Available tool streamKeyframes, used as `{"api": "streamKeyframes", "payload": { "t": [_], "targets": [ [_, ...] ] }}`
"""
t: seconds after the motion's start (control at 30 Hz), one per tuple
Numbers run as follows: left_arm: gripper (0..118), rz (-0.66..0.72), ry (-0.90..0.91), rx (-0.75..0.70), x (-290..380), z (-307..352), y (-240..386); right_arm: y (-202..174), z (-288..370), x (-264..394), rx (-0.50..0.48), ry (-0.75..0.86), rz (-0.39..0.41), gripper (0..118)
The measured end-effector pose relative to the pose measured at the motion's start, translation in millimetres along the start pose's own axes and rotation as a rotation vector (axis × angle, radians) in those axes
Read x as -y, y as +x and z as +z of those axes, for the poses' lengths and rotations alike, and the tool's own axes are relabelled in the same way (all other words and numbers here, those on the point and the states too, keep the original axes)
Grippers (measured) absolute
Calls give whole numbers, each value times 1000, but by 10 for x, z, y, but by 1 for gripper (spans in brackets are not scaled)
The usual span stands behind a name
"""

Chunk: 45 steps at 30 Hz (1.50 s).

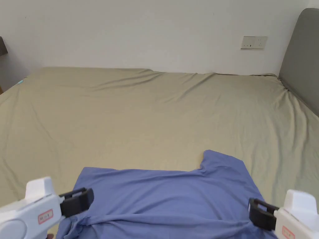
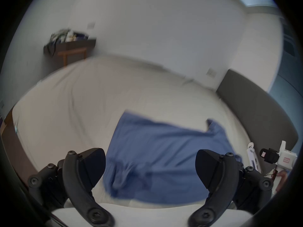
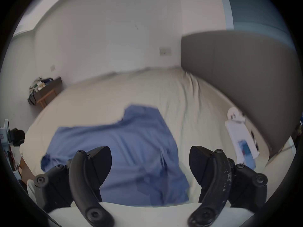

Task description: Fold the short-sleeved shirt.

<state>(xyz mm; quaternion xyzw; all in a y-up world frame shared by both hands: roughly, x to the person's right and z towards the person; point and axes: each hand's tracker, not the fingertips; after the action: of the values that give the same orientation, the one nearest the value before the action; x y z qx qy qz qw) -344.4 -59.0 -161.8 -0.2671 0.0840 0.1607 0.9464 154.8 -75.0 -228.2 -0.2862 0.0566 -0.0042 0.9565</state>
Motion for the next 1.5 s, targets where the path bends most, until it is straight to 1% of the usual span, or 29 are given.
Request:
{"api": "streamKeyframes", "payload": {
  "t": [0.1, 0.2, 0.3, 0.33, 0.37, 0.4, 0.43, 0.47, 0.5, 0.53, 0.57, 0.6, 0.63, 0.67, 0.77, 0.9, 1.0, 1.07, 1.13, 1.23, 1.3, 1.33, 1.4, 1.47, 1.5],
  "targets": [
    [118, -47, 184, 48, -267, 230, 294, -158, 231, -292, -28, 154, 26, 100],
    [118, -69, 289, 81, -432, 393, 524, -318, 445, -511, -29, 287, 45, 100],
    [117, -153, 408, 75, -451, 493, 729, -450, 590, -630, -17, 405, 76, 99],
    [114, -176, 447, 55, -434, 502, 793, -485, 625, -648, -4, 427, 81, 95],
    [109, -202, 477, 44, -414, 517, 848, -521, 662, -656, 7, 462, 93, 87],
    [96, -228, 495, 34, -394, 528, 895, -547, 675, -667, 15, 493, 103, 74],
    [96, -241, 518, 27, -368, 534, 925, -575, 698, -668, 29, 511, 113, 69],
    [90, -250, 533, 19, -341, 524, 952, -602, 715, -666, 45, 527, 123, 62],
    [78, -252, 545, 10, -318, 532, 974, -626, 728, -662, 58, 534, 129, 49],
    [50, -263, 554, -4, -302, 525, 1001, -631, 722, -659, 62, 543, 137, 31],
    [18, -275, 556, -18, -294, 514, 1022, -628, 726, -658, 54, 543, 139, 17],
    [0, -269, 555, -24, -294, 494, 1020, -625, 725, -657, 54, 547, 140, 10],
    [0, -260, 549, 1, -310, 502, 976, -625, 726, -654, 53, 550, 139, 8],
    [0, -229, 538, 50, -319, 504, 941, -631, 720, -655, 52, 551, 139, 1],
    [0, -221, 540, 15, -337, 489, 920, -612, 679, -659, 44, 545, 134, 1],
    [0, -216, 518, 9, -384, 429, 849, -615, 628, -663, 48, 541, 133, 1],
    [0, -217, 468, -17, -449, 309, 765, -610, 572, -677, 49, 534, 134, 1],
    [0, -196, 403, -27, -538, 180, 667, -600, 536, -681, 45, 529, 125, 1],
    [0, -165, 321, -25, -656, -7, 543, -590, 464, -691, 42, 521, 115, 1],
    [0, -115, 206, 10, -826, -365, 328, -589, 350, -715, 41, 500, 126, 1],
    [0, -90, 109, 7, -933, -653, 181, -590, 248, -739, 36, 489, 131, 1],
    [0, -77, 69, -7, -969, -838, 101, -595, 208, -753, 36, 483, 135, 1],
    [0, -94, 3, -48, -1003, -1149, -20, -602, 70, -787, 37, 468, 147, 1],
    [0, -88, -63, -45, -1024, -1458, -142, -598, -64, -819, 33, 451, 148, 1],
    [1, -74, -93, -66, -1028, -1625, -206, -596, -149, -837, 32, 437, 146, 1]
  ]
}}
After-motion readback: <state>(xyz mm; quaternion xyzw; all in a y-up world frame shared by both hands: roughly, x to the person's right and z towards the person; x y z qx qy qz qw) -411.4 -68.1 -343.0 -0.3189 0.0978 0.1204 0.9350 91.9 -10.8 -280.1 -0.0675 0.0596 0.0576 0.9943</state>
